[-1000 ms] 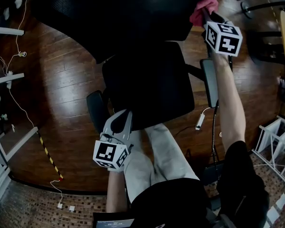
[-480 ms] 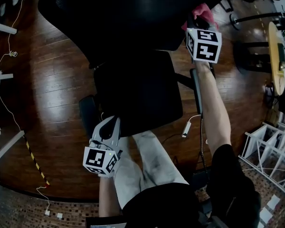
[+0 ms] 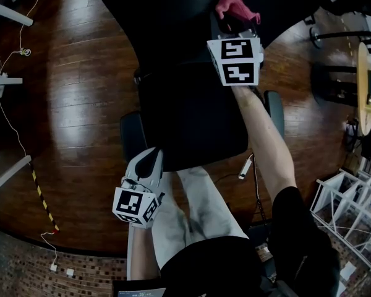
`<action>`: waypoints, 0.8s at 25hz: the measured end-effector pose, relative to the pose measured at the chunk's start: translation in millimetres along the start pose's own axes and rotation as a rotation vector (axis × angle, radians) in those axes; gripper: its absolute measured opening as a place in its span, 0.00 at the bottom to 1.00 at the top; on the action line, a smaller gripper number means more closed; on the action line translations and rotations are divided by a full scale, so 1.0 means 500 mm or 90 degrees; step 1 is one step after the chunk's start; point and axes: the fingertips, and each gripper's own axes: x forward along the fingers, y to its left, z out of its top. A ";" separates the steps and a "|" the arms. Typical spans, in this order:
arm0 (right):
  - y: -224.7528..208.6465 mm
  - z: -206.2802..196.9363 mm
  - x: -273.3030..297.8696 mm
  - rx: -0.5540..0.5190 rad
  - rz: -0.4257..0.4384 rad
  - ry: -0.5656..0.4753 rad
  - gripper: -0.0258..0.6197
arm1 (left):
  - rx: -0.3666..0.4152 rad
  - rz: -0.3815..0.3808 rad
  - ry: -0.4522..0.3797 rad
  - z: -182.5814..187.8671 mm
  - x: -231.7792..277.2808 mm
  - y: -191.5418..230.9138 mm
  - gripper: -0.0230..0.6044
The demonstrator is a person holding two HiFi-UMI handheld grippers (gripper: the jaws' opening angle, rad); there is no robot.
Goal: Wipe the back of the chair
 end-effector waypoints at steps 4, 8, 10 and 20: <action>0.115 0.055 0.013 -0.019 0.057 -0.028 0.12 | -0.009 0.014 -0.010 0.002 -0.028 0.023 0.03; 0.222 0.103 0.025 -0.024 0.125 -0.048 0.12 | -0.013 0.023 -0.016 0.002 -0.046 0.043 0.03; 0.283 0.128 0.030 -0.020 0.182 -0.053 0.12 | -0.017 0.026 -0.017 0.000 -0.053 0.053 0.03; 0.524 0.285 -0.033 -0.185 0.427 -0.178 0.12 | -0.016 0.025 -0.018 0.008 -0.057 0.063 0.03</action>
